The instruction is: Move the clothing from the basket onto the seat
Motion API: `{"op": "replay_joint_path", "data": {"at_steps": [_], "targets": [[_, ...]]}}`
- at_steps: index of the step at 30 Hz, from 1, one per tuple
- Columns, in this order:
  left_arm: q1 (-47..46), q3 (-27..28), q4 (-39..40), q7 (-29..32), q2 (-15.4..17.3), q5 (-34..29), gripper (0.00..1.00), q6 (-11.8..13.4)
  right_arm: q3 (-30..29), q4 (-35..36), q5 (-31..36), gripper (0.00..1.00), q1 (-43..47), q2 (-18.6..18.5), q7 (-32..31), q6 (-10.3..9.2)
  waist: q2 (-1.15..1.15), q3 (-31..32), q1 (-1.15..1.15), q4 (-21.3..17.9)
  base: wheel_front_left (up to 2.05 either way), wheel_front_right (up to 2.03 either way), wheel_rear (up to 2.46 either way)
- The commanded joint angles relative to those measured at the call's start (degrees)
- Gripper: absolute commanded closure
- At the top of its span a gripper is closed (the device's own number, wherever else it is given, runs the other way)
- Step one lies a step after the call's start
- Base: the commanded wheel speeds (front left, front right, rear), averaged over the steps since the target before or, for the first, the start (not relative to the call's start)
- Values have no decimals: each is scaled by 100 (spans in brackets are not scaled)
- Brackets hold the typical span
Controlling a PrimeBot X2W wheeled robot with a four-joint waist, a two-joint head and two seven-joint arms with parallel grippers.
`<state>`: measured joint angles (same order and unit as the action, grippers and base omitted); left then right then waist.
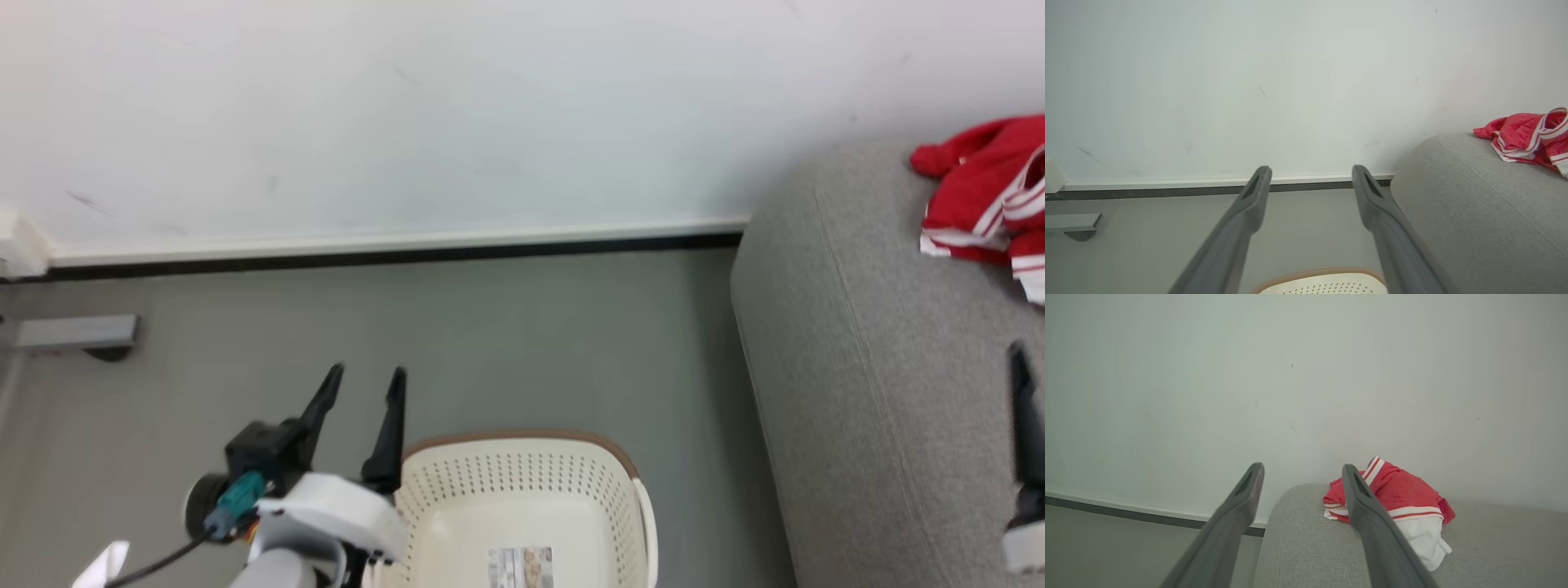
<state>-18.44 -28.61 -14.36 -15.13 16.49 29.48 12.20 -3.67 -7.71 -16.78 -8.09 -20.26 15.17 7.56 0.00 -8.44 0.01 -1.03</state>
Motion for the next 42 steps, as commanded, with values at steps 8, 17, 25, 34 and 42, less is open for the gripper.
{"op": "replay_joint_path", "data": {"at_steps": [8, 17, 25, 34, 42], "targets": [[863, 680, -80, -1, -174, -365, 0, -137, 15, -130, 213, 0, 761, 570, -3, -14, 0, 637, -1, 222, 0, 0, 0], [1447, 1262, -287, -2, -377, -690, 0, -360, 215, -335, 490, 0, 1265, 1047, -3, -14, 0, 1008, -1, 161, 0, 0, 0], [1578, 1593, -513, -2, -577, -994, 0, -546, 299, -402, 574, 0, 1326, 1167, -3, -14, 0, 1086, -1, 155, 0, 0, 0], [1557, 1851, -643, -2, -756, -1190, 0, -781, 353, -428, 563, 0, 1212, 1120, -3, -14, 0, 1125, -1, 168, 0, 0, 0], [1577, 2029, -665, -3, -904, -1374, 0, -985, 387, -462, 525, 0, 1237, 1129, -3, -14, 0, 1146, -1, 137, 0, 0, 0]]}}
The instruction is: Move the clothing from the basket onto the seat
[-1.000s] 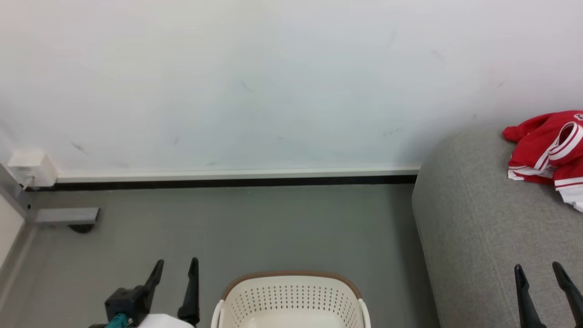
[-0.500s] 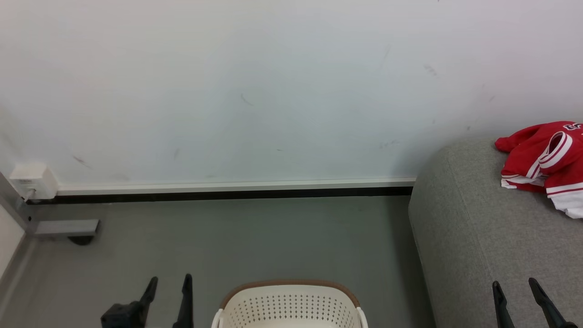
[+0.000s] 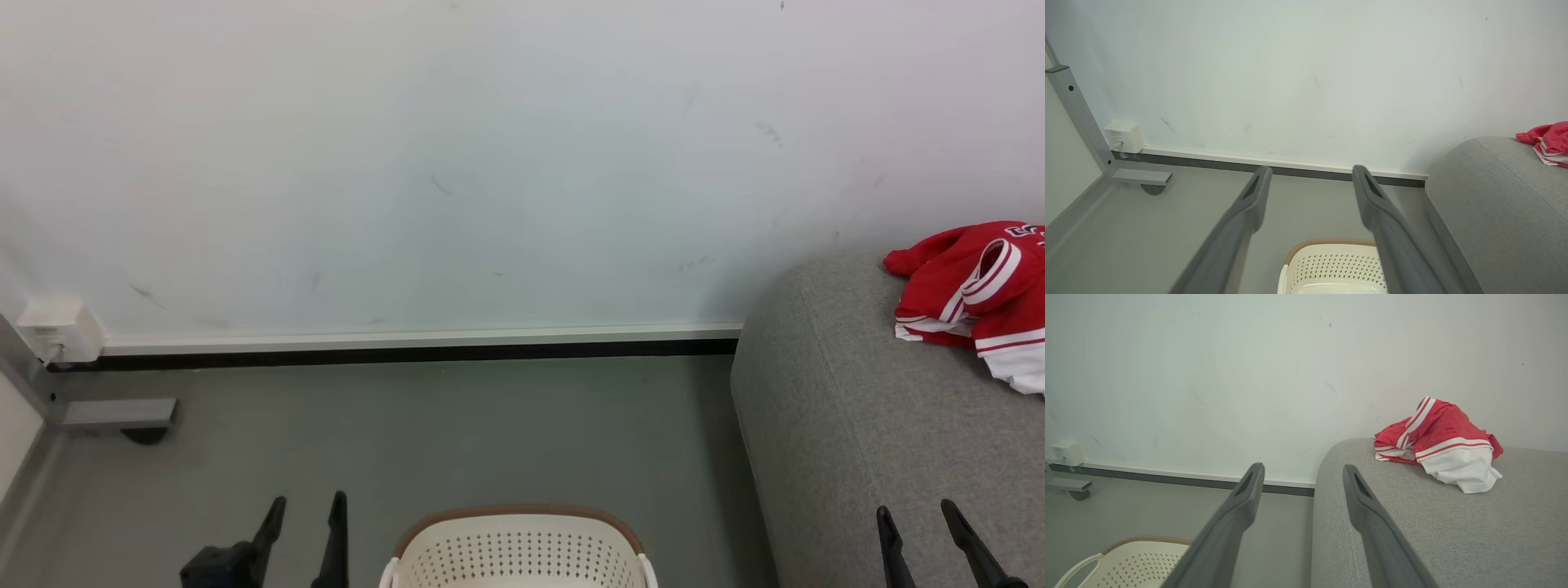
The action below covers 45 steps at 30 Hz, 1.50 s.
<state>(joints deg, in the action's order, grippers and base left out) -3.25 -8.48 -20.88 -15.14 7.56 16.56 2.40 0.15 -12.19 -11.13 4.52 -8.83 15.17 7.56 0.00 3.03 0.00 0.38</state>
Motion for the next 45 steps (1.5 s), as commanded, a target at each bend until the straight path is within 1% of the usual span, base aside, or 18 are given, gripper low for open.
{"op": "replay_joint_path", "data": {"at_steps": [1, 20, 30, 31, 35, 45], "targets": [[58, 37, -15, -1, -24, -107, 0, -26, 8, -18, -45, 0, -29, -16, -3, -14, 0, -1, 0, -9, 0, 0, 0], [38, 359, -133, -1, -202, -422, 0, -271, 96, -248, -155, 0, -65, -18, -3, -14, 0, -14, 0, 66, 0, 0, 0], [28, 477, -133, -2, -251, -448, 0, -369, 125, -341, -211, 0, -89, -57, -3, -14, 0, -37, 0, 116, 0, 0, 0], [-1, 458, -121, 0, -271, -430, 100, -390, 130, -324, -204, 100, -49, -23, 0, 0, 0, -36, 0, 117, 0, 0, 0], [57, 445, -284, 23, -318, -396, 100, -399, 143, -480, -246, 100, 30, 41, -16, 0, 0, -36, -1, 119, 0, 0, 0], [-22, 619, -176, 345, -339, 688, 100, -481, 19, -440, -1321, 100, -135, 113, -321, -1, 0, -59, -1, 106, 0, 0, 0]]}}
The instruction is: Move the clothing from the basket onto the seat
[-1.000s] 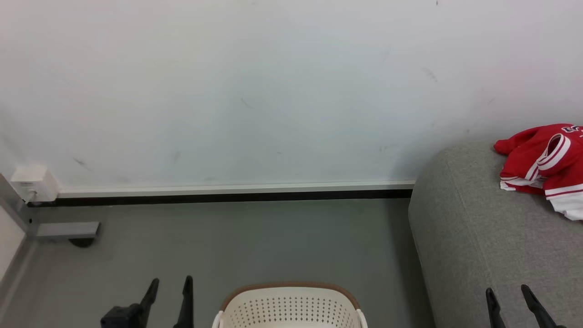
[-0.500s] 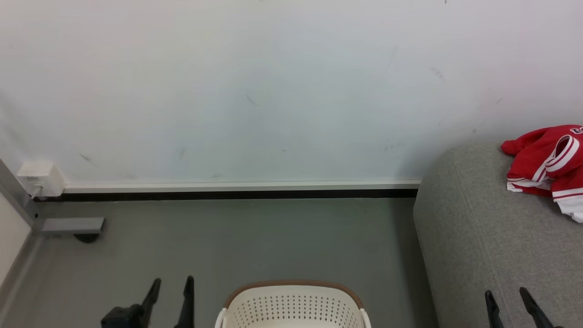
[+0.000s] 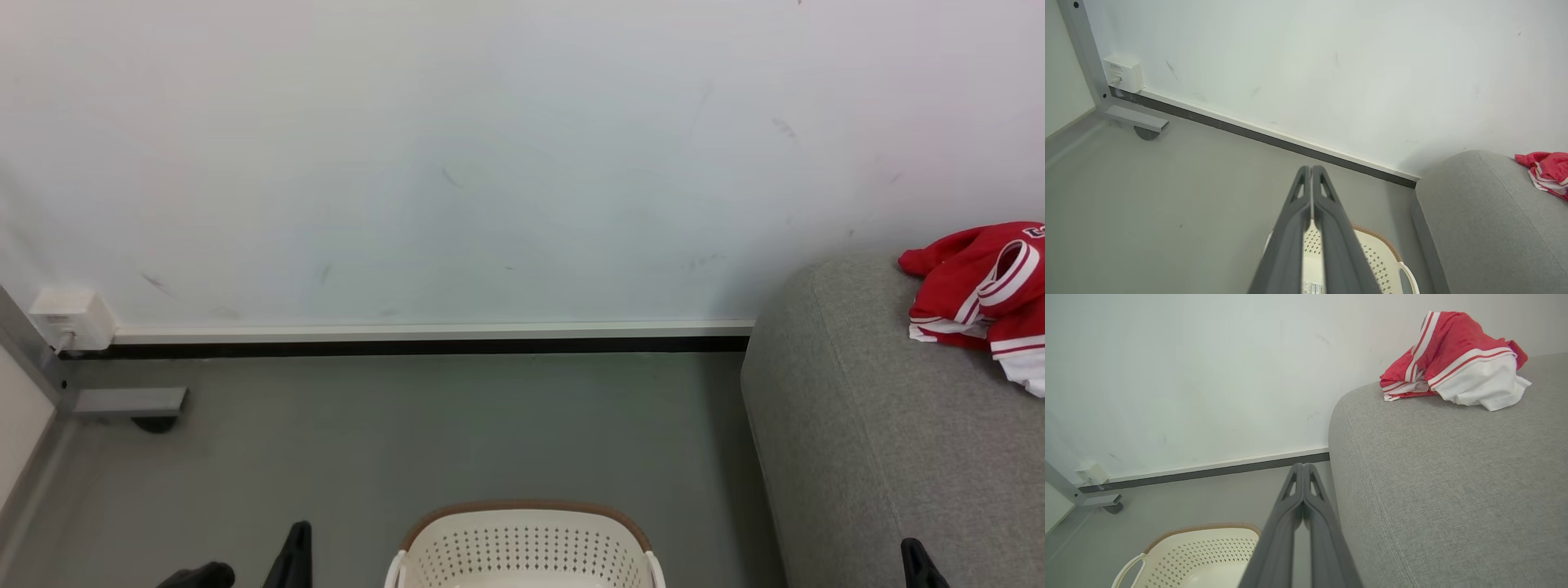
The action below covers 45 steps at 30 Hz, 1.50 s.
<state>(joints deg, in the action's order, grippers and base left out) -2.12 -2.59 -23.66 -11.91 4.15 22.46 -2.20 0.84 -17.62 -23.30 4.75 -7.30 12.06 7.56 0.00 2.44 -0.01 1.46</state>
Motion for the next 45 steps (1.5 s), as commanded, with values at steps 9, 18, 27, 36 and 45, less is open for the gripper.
{"op": "replay_joint_path", "data": {"at_steps": [9, 18, 27, 36, 45], "targets": [[-159, 124, 238, 234, -13, 980, 100, -85, -134, 146, -969, 100, -280, 22, -240, -2, 0, -21, 0, -13, 0, 0, 0], [-197, 222, 344, 441, -27, 1773, 100, -144, -214, 180, -1748, 100, -392, 77, -450, -3, 0, -41, 0, -24, 0, 0, 0], [-232, 320, 430, 632, -40, 2490, 100, -199, -285, 210, -2453, 100, -495, 121, -644, -4, 0, -62, 0, -35, 0, 0, 0], [-265, 405, 515, 807, -52, 3139, 100, -253, -354, 236, -3095, 100, -586, 169, -818, -5, 0, -82, 0, -47, 0, 0, 0], [-299, 490, 582, 970, -61, 3719, 100, -296, -418, 258, -3682, 100, -669, 213, -981, -6, 0, -103, 0, -58, 0, 0, 0]]}}
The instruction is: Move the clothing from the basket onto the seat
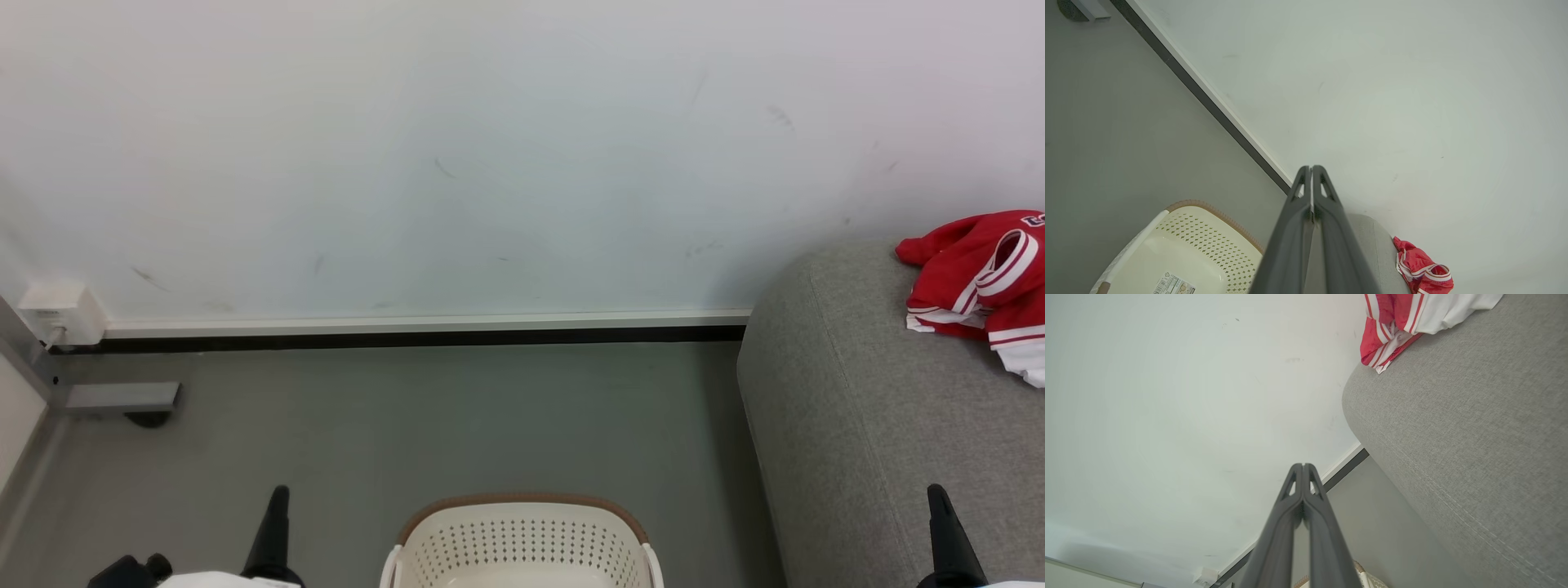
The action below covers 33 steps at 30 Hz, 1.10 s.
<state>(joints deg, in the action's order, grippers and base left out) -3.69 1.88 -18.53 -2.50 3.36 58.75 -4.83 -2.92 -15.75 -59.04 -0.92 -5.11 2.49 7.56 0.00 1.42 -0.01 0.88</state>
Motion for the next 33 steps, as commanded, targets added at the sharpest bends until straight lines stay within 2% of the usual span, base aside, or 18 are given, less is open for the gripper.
{"op": "replay_joint_path", "data": {"at_steps": [1, 33], "targets": [[-145, 52, 77, 45, 18, 159, 100, -38, -48, 74, -168, 100, -110, -1, -42, -6, 0, -2, 0, -1, 0, 0, 0], [-221, 278, 283, 508, -12, 1844, 100, -170, -225, 134, -1844, 100, -356, 112, -500, -10, 0, -73, 1, -40, 0, 0, 0]]}}
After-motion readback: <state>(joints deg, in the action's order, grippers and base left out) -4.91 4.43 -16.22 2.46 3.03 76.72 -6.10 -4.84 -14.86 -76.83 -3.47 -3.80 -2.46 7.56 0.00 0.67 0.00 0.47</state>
